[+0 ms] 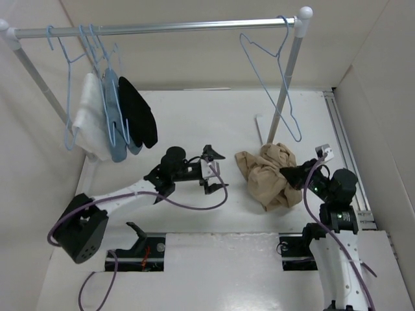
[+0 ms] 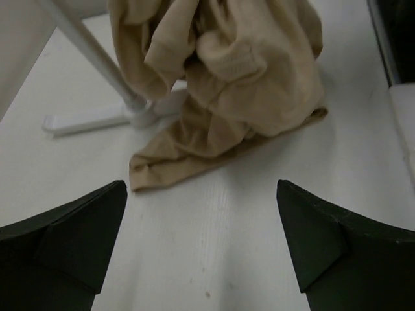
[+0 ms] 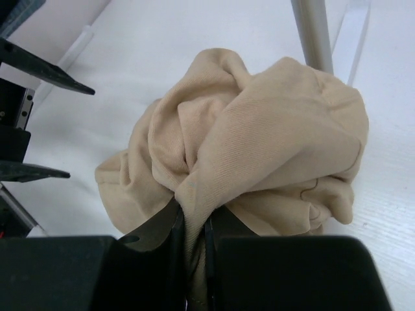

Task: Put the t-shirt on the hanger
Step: Move the tshirt to the center of the board

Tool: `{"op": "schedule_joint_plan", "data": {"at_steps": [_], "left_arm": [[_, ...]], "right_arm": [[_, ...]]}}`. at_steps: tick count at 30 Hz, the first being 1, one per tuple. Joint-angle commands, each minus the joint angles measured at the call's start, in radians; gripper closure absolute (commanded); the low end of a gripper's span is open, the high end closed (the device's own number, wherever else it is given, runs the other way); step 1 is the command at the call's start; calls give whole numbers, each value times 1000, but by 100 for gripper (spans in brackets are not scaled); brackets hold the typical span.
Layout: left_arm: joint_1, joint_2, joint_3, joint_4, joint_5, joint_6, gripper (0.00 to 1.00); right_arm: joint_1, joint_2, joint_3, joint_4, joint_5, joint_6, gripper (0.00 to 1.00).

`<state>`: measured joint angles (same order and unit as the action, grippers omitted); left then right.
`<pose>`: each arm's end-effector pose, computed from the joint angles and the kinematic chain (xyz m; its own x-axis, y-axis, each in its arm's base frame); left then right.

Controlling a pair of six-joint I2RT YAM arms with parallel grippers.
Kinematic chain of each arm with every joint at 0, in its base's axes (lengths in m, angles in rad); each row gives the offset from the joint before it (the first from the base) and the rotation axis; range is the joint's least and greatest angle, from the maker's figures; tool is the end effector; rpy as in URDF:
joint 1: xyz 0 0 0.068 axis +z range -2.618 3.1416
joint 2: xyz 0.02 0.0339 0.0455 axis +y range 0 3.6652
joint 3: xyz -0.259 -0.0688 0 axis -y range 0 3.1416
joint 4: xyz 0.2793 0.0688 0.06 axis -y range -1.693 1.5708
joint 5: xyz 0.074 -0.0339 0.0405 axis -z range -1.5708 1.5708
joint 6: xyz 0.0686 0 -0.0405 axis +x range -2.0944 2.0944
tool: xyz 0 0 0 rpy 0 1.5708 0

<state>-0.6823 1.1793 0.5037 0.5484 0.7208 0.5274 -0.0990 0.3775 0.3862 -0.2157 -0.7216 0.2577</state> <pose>0.2052 -0.2250 0.2091 0.4091 0.1548 -0.8993 0.8980 0.1069 0.4269 0.1844 0.0272 0.2456 -0.3428 0.2263 -0.9117 -0.4982 0.7790 0.3807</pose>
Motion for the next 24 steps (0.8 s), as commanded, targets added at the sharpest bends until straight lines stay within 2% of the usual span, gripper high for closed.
{"op": "schedule_joint_plan", "data": {"at_steps": [1,6,15,18,19,20,21,22,23,24], "left_arm": [[-68,84,126,218,57,-144,0],[-163,304,251,346,52,-331,0],[-263,511,380,441,-96,-417,0],[-292,566,394,476,-187,-417,0],[-304,588,406,476,-213,-417,5],[-304,588,406,476,-213,-417,16],[-304,600,415,476,-222,-417,48],[-304,600,415,476,-233,-417,63],[-304,600,415,461,-253,-417,78],[-304,600,415,434,-265,-417,92]], "right_arm": [[10,-35,-1,229,27,56,100],[10,-71,-69,314,82,124,100],[19,-175,-145,334,82,170,100],[19,-175,-145,334,57,170,100],[19,-175,-145,334,35,170,100],[19,-175,-156,334,24,170,100],[19,-175,-156,334,24,170,100],[19,-175,-156,334,8,170,100],[19,-175,-156,334,8,157,95],[19,-161,-156,334,8,156,72]]}}
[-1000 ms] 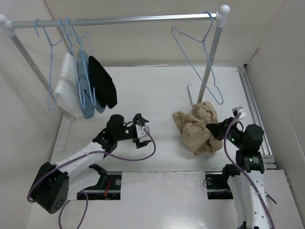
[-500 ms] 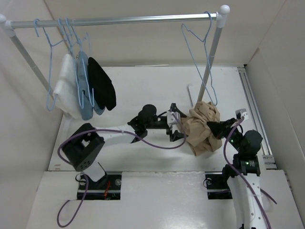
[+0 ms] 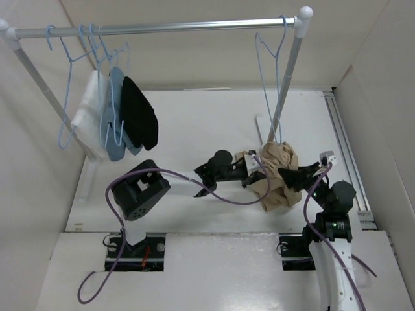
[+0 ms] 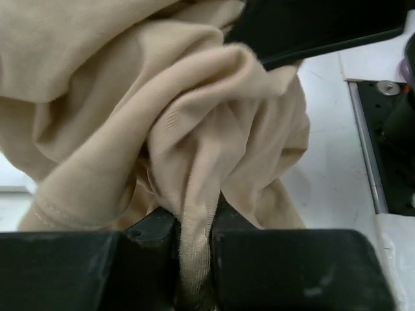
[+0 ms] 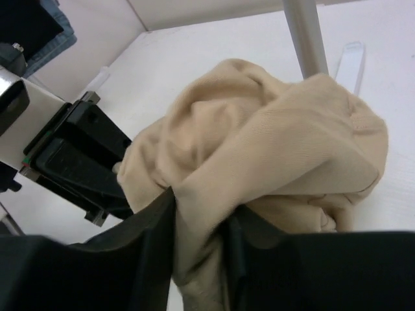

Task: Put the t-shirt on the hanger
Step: Move the tshirt to the center of the board

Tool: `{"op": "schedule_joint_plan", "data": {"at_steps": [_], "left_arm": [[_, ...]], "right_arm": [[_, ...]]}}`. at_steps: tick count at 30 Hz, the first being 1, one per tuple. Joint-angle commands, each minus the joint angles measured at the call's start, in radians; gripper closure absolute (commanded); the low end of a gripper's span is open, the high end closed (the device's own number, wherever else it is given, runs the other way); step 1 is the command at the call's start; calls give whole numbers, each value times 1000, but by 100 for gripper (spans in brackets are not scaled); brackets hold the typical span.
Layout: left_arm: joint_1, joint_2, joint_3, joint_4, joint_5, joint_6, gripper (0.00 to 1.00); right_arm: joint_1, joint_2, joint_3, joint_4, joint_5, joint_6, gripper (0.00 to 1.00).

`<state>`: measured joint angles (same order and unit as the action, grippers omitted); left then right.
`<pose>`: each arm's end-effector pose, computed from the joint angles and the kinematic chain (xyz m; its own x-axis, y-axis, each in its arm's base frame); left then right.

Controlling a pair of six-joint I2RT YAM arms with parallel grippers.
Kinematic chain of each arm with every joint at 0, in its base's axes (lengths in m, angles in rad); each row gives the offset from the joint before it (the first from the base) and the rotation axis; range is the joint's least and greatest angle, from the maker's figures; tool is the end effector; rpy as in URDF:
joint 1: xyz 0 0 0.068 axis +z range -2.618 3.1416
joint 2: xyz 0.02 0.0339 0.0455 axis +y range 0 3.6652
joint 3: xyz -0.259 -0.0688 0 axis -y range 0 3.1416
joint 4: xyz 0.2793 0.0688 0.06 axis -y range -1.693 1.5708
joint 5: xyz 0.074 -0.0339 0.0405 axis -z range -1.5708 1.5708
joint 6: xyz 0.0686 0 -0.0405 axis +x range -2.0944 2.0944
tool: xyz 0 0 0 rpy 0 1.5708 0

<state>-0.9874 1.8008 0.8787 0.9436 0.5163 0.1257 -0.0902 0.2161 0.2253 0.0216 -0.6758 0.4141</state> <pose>0.2082 -0.3769 0.1822 0.1368 -0.0094 -0.9906 0.9883 0.0689 0.1359 0.1764 0.0271 0.2355 -0.1942 0.3328 -0.9228 -0.5181 0.7640 0.3845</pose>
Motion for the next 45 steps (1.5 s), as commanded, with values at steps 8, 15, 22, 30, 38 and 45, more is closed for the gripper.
{"op": "schedule_joint_plan", "data": {"at_steps": [8,15,22,30,38,45], "left_arm": [[191,-237,-17,-426,-157,512,100],[467,-487,-78,-773,-113,1179,100],[517,-420,-69,-700,-72,1289,100],[451,-343,-90,-393,-57,1028,100],[515,-319,-124,-298,-442,924,90],[515,-428,-144,-452,-536,729,1]], "right_arm": [[10,48,62,-6,-7,-121,1],[10,39,114,-97,65,-169,1],[10,107,166,-143,84,-251,1],[10,229,253,-143,110,-348,1],[10,275,364,-143,209,-394,1],[10,345,575,-207,148,-463,1]]}}
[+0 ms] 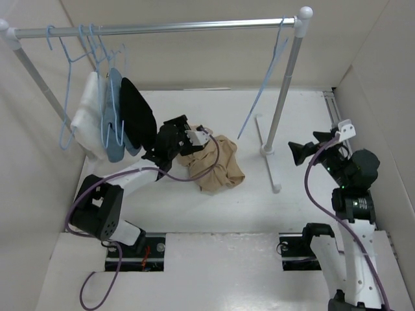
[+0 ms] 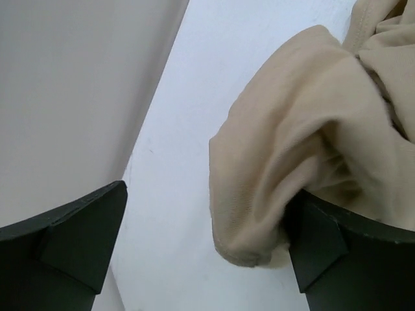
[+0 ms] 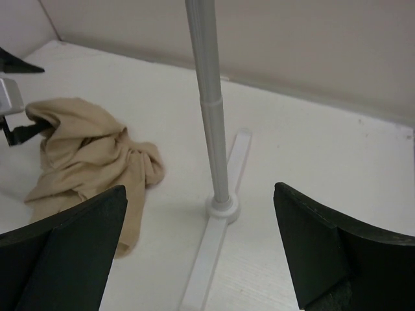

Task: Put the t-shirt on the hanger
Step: Move the tshirt to the center of the board, then grab a hanger with the right arm

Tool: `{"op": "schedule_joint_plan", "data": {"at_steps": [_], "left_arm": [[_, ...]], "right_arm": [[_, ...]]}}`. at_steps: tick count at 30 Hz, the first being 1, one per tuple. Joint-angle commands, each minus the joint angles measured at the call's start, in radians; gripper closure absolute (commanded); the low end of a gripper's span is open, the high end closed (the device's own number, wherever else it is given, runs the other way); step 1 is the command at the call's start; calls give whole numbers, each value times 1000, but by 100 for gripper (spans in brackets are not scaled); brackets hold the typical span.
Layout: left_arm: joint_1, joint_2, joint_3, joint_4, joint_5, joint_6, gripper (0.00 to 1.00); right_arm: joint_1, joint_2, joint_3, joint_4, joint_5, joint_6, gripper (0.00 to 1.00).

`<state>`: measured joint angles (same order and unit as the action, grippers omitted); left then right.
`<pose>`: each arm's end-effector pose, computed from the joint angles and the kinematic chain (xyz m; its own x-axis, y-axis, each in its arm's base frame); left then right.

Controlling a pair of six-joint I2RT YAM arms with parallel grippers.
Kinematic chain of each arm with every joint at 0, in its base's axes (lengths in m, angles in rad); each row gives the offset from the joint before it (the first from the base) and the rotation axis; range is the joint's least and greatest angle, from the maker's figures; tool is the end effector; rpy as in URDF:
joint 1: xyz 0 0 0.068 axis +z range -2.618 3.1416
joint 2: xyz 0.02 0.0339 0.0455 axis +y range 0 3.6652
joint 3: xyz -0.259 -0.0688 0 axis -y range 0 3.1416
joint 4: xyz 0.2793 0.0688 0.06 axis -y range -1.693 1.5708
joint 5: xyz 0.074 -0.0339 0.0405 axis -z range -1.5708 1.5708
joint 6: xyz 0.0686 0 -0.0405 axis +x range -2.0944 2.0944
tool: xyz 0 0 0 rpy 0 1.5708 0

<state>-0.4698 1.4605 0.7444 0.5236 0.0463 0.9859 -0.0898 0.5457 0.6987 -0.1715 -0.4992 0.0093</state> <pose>0.3387 -0.1755 0.2056 0.3166 0.7733 -0.5493 0.4143 0.4082 0.8135 0.2019 0.0148 0.3473 -0.0221 0.0102 -0.9997 -0.3978 0.9173 0.0182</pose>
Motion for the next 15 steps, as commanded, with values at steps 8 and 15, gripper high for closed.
{"op": "schedule_joint_plan", "data": {"at_steps": [8,15], "left_arm": [[-13,-290,-85,-229,150,-326,0],[-50,-304,-129,-229,222,-371,0]], "right_arm": [[21,212,488,8,-260,25,1],[390,494,853,14,-156,55,1]]}}
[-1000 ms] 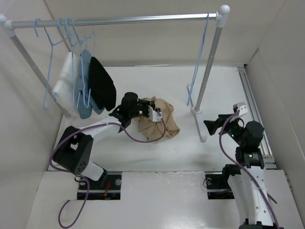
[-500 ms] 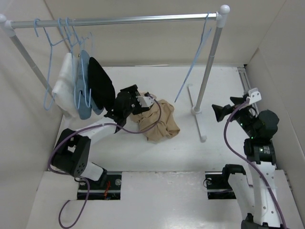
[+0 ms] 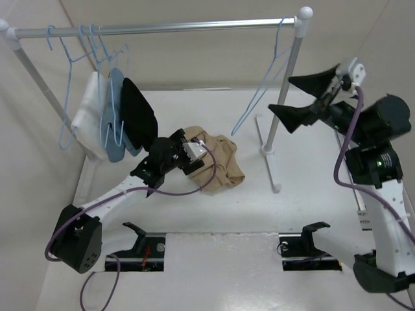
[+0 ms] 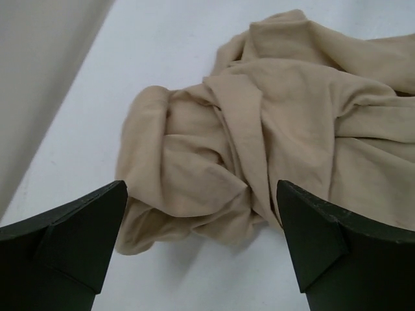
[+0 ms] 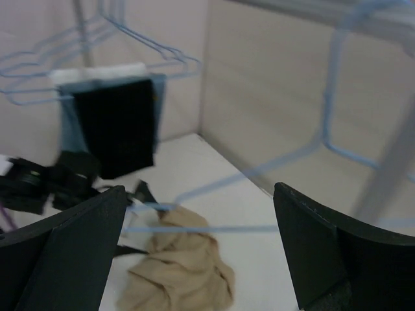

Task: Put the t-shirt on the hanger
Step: Grab a hanger with the right arm

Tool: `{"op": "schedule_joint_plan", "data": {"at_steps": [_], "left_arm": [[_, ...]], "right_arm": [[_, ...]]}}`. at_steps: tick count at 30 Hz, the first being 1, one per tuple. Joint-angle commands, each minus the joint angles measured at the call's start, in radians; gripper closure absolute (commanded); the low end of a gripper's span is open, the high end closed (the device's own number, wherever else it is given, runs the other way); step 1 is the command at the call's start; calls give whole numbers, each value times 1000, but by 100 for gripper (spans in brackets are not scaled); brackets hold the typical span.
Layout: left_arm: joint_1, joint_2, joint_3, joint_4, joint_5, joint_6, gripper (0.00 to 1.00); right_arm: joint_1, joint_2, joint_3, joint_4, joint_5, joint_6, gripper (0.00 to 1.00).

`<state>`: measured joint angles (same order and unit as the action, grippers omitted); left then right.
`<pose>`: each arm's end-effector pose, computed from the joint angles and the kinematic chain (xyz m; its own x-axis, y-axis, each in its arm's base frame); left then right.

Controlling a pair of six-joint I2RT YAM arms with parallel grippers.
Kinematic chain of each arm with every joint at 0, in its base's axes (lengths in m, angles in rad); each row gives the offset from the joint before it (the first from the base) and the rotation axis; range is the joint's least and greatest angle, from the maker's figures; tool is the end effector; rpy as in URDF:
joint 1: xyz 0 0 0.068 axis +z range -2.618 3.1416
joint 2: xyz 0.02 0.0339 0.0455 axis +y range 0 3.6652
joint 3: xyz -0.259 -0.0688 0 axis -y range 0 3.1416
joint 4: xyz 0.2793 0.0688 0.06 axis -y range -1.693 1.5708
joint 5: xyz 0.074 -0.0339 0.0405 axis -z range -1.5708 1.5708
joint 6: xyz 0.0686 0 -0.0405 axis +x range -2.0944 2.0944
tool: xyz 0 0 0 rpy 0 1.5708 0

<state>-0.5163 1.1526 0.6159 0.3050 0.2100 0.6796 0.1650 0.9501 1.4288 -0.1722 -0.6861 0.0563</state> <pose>0.2737 -0.1718 0.2265 0.2590 0.5598 -0.7871 0.6383 0.5124 0.5745 0.2008 0.0775 0.5444 0.2565 0.0868 -0.9626 -0.7385 0.6602 -0.1372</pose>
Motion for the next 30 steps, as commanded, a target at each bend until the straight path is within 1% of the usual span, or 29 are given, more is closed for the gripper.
{"op": "schedule_joint_plan", "data": {"at_steps": [1,2,3,4,5,7,8,9,12,14,16,18,20,22,27,30], "left_arm": [[-4,4,-1,-10,58,-74,0],[-13,4,-1,-10,58,-74,0],[-13,4,-1,-10,58,-74,0],[-13,-7,-10,-10,58,-74,0],[-13,-20,-10,-1,58,-74,0],[-13,-30,-28,-1,58,-74,0],[-13,-39,-28,-1,58,-74,0],[-13,-39,-28,-1,58,-74,0],[-13,-48,-47,-1,68,-74,0],[-13,-57,-47,8,68,-83,0],[-13,-57,-56,8,68,-83,0],[-13,-57,-56,19,68,-74,0],[-13,-67,-56,28,68,-74,0],[-13,-79,-65,28,68,-74,0],[-13,-90,-90,37,68,-74,0],[-13,-99,-100,48,68,-74,0]], "right_arm": [[181,120,166,-22,78,-2,1],[220,148,209,-65,200,-15,1],[267,173,275,-103,265,-15,1],[277,188,286,-124,314,-15,1],[277,188,286,-124,420,12,1],[277,176,231,-57,499,78,1],[286,176,222,-44,526,88,2],[286,176,222,-44,577,99,4],[297,216,257,-69,646,126,6],[297,245,266,-56,646,135,7],[297,268,266,-35,603,145,8],[297,308,309,-44,594,145,10],[297,317,320,-65,614,169,14],[297,326,320,-79,631,200,15],[306,305,259,-64,652,241,22],[329,305,237,-30,652,266,23]]}}
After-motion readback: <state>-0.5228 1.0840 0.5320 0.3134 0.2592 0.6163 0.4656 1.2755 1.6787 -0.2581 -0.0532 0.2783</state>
